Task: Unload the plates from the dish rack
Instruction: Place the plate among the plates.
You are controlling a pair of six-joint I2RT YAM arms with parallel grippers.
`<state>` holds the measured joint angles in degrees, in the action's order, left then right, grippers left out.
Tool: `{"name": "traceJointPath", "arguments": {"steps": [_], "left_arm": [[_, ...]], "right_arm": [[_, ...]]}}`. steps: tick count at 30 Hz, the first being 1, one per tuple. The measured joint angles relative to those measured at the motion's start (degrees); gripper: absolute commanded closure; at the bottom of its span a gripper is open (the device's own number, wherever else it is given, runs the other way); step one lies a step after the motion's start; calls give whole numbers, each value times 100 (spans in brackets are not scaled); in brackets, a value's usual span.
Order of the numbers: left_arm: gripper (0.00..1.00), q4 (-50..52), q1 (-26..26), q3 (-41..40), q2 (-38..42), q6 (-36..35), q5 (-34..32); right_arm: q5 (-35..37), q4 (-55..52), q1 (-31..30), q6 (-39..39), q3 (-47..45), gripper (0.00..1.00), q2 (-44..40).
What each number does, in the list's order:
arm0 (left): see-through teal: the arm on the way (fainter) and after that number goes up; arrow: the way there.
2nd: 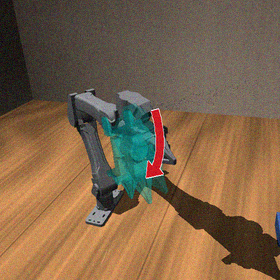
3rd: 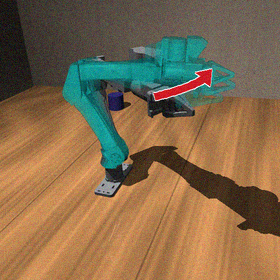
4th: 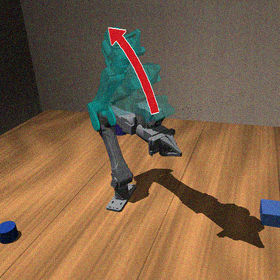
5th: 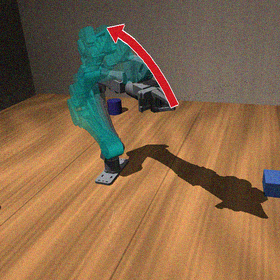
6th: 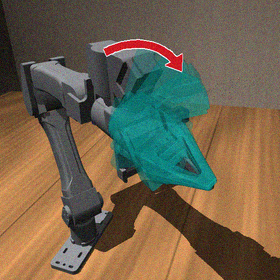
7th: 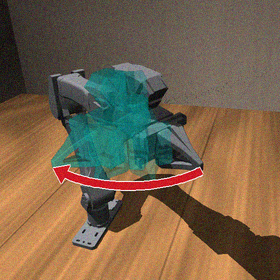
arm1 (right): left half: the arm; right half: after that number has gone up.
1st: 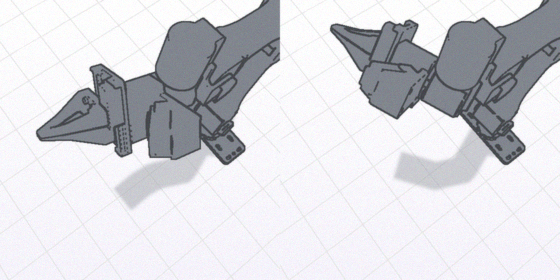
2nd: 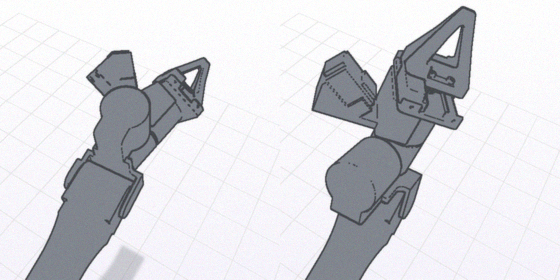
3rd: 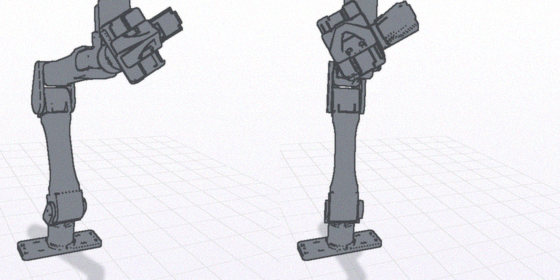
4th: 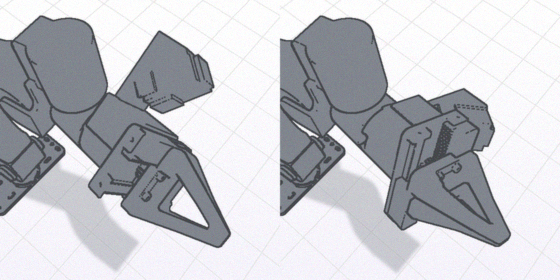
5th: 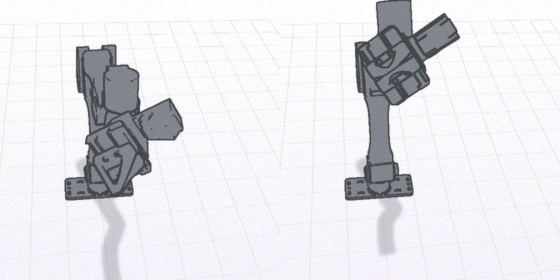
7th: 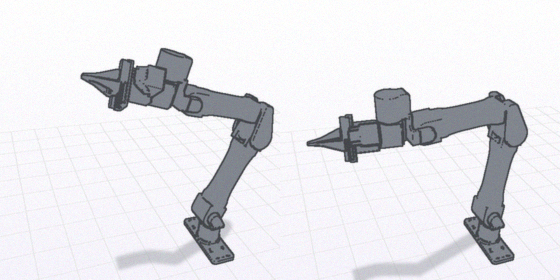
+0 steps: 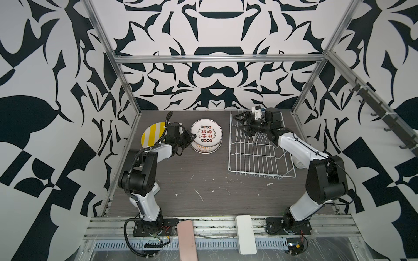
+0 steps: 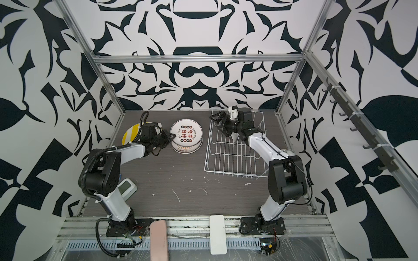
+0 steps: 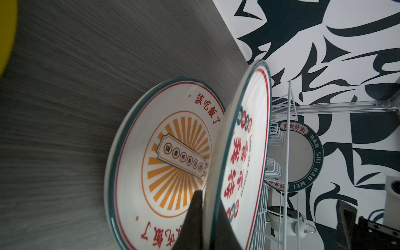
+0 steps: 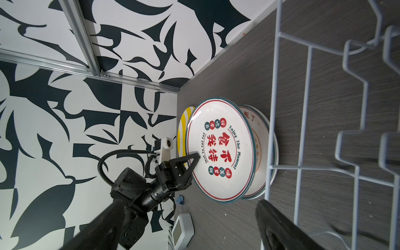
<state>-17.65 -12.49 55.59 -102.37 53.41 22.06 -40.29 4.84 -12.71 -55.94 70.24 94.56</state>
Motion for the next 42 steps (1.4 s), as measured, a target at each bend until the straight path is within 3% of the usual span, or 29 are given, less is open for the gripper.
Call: {"name": "traceJointPath", "arguments": {"steps": [28,32,42], "left_arm": [[100,341,0,184,-450,-205,-107],[93,352,0,192,-455,-205,-109],[88,387,0,205,-459,-201,-107]], "right_arm": [[26,-577,0,402,28,2,-2],[35,-638,0,409,31,2,-2],[57,-763,0,450,31,1,-2]]}}
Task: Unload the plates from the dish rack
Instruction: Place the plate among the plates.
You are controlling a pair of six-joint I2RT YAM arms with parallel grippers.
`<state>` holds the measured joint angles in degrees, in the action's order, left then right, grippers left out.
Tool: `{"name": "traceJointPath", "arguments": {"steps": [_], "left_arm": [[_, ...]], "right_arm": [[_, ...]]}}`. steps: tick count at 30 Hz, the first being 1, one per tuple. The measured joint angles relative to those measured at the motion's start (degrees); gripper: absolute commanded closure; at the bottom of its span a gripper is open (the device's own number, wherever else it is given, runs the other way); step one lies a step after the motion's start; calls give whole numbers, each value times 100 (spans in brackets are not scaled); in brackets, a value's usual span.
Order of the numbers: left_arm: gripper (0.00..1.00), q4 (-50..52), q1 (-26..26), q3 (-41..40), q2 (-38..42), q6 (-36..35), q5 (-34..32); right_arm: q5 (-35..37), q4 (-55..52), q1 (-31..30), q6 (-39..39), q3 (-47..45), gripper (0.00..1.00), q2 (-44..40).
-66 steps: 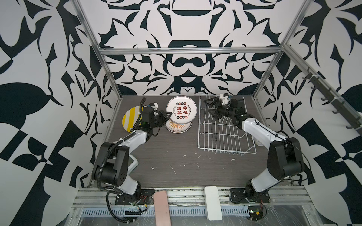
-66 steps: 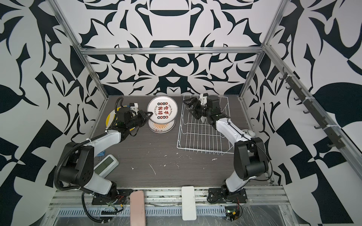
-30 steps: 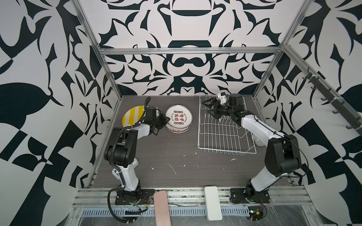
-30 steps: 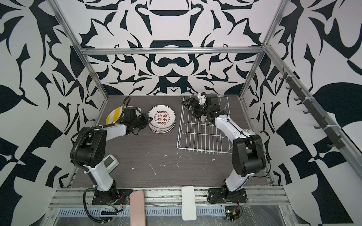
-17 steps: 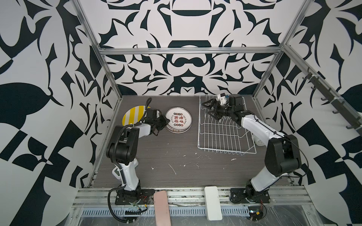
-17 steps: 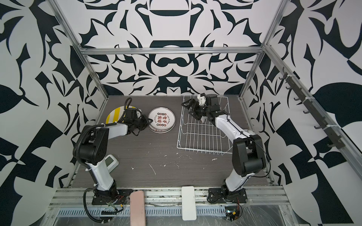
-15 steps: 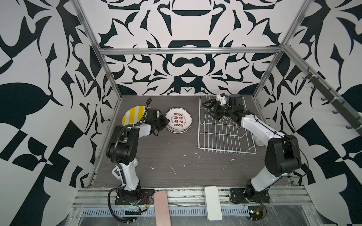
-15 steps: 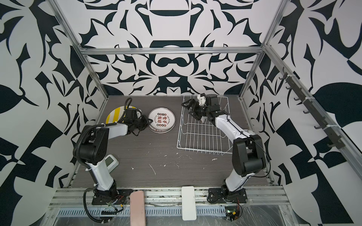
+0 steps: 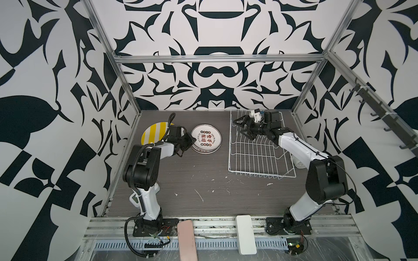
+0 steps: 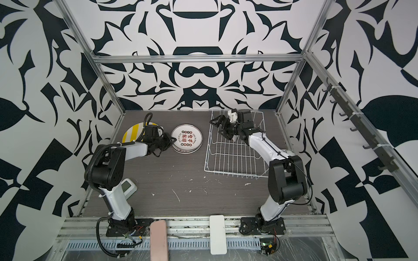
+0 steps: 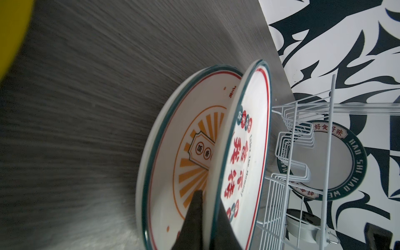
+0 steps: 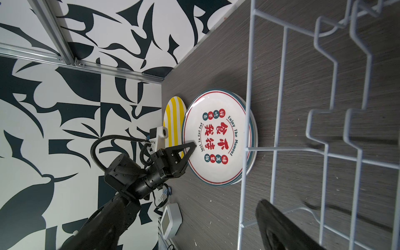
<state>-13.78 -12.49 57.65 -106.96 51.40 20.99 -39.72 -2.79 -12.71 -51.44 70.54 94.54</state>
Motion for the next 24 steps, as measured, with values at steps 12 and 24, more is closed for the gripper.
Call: {"name": "traceJointPath", "arguments": {"steps": [12,24], "left_arm": [[85,81,0,66,0,0,4],[78,131,0,74,2,17,61]], "right_arm": [[24,-46,0,61,2,1,-90],[37,-48,0,61,2,1,-98]]}}
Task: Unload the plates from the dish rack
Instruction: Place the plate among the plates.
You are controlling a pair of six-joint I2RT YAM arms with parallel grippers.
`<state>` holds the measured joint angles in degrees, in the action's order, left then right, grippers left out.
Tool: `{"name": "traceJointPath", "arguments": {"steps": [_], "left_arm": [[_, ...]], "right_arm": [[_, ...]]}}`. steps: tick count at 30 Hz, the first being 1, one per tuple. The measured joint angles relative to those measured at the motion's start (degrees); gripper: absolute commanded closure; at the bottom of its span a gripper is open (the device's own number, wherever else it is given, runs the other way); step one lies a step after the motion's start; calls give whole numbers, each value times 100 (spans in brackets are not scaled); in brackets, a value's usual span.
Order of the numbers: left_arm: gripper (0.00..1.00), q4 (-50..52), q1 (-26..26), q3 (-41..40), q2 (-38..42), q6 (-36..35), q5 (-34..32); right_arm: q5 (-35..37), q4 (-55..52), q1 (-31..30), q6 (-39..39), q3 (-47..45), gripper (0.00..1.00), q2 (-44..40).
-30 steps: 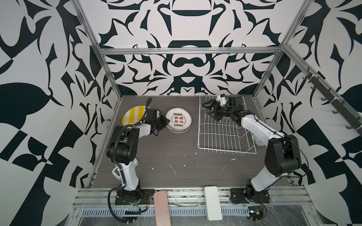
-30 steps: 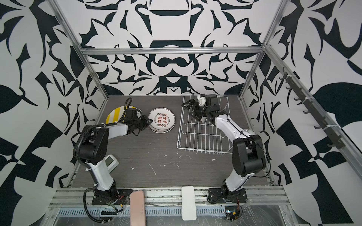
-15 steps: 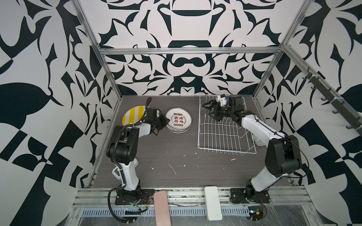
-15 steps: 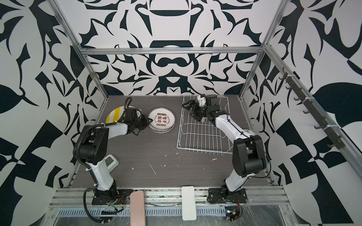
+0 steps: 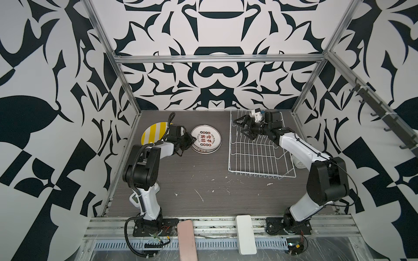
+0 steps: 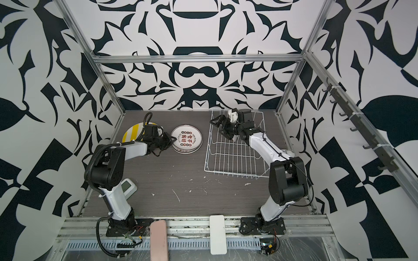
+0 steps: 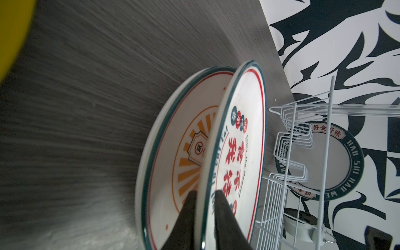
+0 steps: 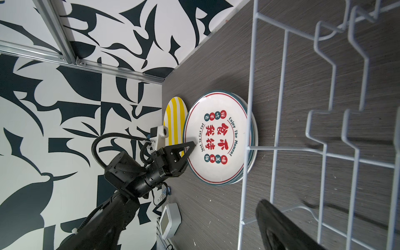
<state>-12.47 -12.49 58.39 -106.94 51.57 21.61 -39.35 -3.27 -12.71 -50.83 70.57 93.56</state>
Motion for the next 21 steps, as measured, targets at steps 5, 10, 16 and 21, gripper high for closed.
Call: {"name": "traceJointPath", "arguments": {"steps": [5,10,16,21], "left_arm": [[76,44,0,0,0,0,42],[73,87,0,0,0,-7,72],[66,175,0,0,4,-66,74],[58,396,0,50,7,-133,74]], "right_arm": [[2,0,0,0,0,1,-4],[17,-11,0,2,0,1,-66],[17,-13,0,0,0,1,-105],[20,-17,0,0,0,1,-109]]}}
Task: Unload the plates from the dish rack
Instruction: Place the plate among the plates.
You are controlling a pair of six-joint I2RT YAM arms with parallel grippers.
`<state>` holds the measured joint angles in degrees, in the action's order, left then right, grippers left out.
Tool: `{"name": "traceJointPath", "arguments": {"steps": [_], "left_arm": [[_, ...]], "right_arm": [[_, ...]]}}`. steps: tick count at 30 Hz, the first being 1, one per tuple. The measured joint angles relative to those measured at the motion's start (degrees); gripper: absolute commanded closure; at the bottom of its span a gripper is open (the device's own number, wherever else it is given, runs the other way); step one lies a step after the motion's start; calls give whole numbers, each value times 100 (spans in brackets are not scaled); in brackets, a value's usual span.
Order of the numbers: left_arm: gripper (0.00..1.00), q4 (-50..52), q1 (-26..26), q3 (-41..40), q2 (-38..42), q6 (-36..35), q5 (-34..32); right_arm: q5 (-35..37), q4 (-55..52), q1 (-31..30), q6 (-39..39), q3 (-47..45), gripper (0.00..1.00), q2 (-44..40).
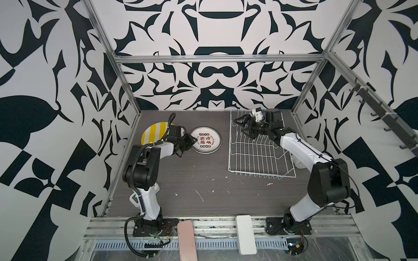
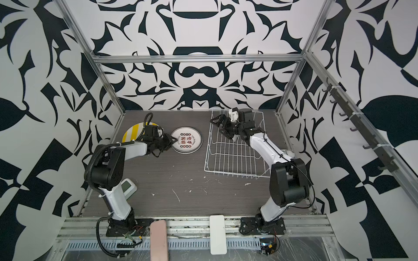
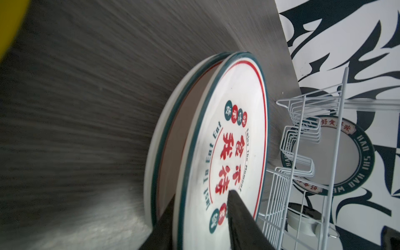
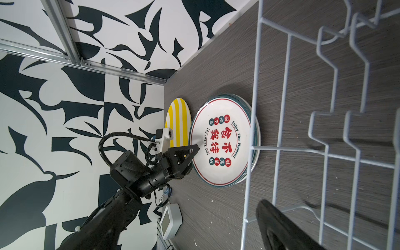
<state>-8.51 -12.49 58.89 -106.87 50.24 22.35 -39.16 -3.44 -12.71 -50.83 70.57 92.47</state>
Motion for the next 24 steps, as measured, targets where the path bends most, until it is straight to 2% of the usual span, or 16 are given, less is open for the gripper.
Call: {"name": "traceJointPath", "arguments": {"steps": [9,24], "left_arm": [[48,584,0,450,0,-251,-9],[37,1919,0,1211,-2,-796,-212]], "right_arm": [[0,-11,0,0,0,1,-225],[-2,4,0,0,-2,1,-243]]}}
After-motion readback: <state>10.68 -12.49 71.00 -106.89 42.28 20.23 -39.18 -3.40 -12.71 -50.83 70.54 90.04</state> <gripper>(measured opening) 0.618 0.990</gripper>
